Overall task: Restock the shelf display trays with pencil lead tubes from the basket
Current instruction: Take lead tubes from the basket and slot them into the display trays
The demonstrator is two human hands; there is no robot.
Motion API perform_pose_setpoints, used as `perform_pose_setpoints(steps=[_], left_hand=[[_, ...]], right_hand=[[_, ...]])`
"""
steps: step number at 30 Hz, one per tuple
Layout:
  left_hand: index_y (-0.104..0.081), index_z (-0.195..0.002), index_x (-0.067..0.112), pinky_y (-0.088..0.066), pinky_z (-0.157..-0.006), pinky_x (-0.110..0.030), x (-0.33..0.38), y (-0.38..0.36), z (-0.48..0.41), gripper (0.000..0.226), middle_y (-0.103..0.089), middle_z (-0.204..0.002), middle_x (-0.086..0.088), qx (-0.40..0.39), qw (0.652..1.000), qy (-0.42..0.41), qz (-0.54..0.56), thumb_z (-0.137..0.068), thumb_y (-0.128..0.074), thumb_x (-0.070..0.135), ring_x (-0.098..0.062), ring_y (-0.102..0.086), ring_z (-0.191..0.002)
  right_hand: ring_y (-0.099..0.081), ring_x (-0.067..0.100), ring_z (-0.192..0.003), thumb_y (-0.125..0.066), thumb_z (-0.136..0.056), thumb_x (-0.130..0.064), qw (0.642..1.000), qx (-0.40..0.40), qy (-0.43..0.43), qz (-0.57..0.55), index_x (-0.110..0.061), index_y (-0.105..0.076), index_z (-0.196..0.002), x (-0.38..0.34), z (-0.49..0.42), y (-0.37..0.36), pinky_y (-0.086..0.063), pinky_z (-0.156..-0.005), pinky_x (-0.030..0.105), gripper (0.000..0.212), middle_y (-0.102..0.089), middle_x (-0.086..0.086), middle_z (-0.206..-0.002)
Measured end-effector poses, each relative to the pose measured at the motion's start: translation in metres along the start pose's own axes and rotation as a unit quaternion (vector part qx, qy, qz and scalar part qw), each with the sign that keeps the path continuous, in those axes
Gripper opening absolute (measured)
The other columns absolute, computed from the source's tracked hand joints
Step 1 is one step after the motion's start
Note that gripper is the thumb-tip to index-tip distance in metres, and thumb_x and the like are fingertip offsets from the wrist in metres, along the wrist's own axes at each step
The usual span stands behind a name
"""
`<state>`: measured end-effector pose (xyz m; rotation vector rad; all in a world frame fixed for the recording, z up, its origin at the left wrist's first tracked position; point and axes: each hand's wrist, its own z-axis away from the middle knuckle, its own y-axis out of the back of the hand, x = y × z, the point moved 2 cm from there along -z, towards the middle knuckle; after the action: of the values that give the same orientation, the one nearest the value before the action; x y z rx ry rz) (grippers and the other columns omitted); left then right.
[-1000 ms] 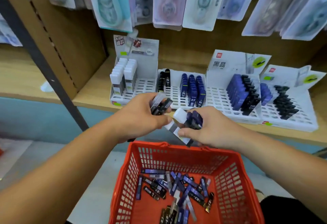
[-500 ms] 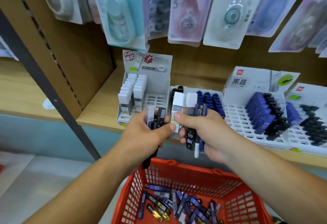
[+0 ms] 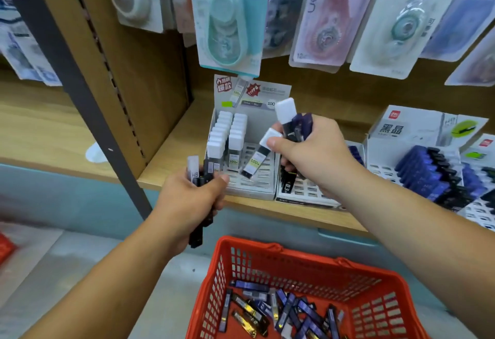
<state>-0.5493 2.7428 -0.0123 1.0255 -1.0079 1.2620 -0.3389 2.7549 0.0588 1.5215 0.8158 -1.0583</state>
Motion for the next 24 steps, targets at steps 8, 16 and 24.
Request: perform_pose_setpoints(steps=[8, 16, 24], left_hand=[[-0.061, -0.091, 0.015, -0.043, -0.045, -0.026, -0.002, -0.005, -0.001, 0.013, -0.053, -0.065, -0.01, -0.035, 0.998, 0.024, 0.04, -0.096, -0.072, 0.015, -0.017, -0.048, -0.05], [-0.062, -0.093, 0.015, -0.044, -0.048, -0.028, -0.01, 0.01, -0.008, 0.011, -0.054, -0.065, -0.008, -0.011, 0.998, 0.038, 0.04, -0.097, -0.072, 0.016, -0.018, -0.047, -0.053], [-0.063, -0.094, 0.014, -0.045, -0.048, -0.025, -0.007, 0.005, -0.007, 0.011, -0.056, -0.063, -0.005, -0.015, 0.999, 0.011, 0.048, -0.096, -0.072, 0.019, -0.014, -0.051, -0.052]], right_hand=[[-0.049, 0.004, -0.069, -0.078, -0.092, -0.022, 0.99, -0.022, 0.065, 0.122, -0.02, -0.064, -0.097, 0.001, -0.02, -0.044, -0.039, -0.062, 0.016, 0.014, -0.055, -0.009, -0.077], [-0.044, 0.005, -0.064, -0.079, -0.09, -0.021, 0.977, -0.054, 0.094, 0.184, -0.032, -0.049, -0.074, 0.005, -0.028, -0.054, -0.036, -0.062, 0.027, 0.035, -0.047, -0.013, -0.069], [-0.059, 0.02, -0.086, -0.077, -0.09, -0.029, 0.939, -0.047, 0.174, 0.294, -0.033, -0.057, -0.098, 0.0, -0.028, -0.064, -0.049, -0.072, 0.035, 0.022, -0.056, -0.013, -0.084]])
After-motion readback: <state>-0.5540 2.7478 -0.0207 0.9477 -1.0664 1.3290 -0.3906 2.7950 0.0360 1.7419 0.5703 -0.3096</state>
